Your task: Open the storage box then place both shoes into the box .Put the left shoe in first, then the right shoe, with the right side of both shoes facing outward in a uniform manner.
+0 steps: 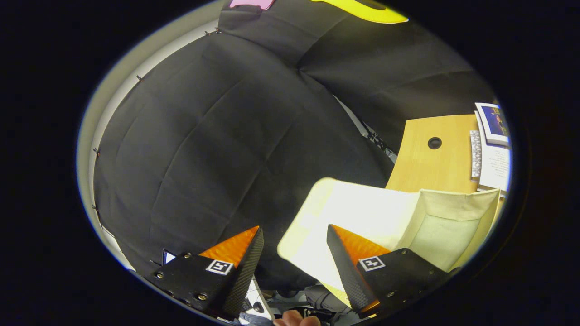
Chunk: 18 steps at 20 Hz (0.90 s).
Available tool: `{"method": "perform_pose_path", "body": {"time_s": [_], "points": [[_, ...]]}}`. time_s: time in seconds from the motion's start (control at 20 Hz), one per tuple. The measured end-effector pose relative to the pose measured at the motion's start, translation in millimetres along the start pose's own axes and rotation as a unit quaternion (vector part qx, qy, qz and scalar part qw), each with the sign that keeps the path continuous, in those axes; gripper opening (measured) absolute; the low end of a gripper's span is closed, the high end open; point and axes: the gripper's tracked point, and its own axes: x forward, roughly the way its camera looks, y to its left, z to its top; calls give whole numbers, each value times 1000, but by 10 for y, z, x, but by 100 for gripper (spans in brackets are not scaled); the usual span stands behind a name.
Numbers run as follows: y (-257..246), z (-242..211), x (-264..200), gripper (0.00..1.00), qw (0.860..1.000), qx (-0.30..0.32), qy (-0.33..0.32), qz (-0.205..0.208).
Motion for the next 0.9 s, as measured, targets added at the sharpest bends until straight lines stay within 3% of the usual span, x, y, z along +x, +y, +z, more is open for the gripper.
{"method": "perform_pose_path", "body": {"time_s": [0.15,0.65,0.9], "points": [[-133,38,-199,96,1000,-17,-8,-20],[-565,-65,-1288,96,989,-108,-41,-96],[-885,-74,-1832,96,977,-132,-66,-157]]}}
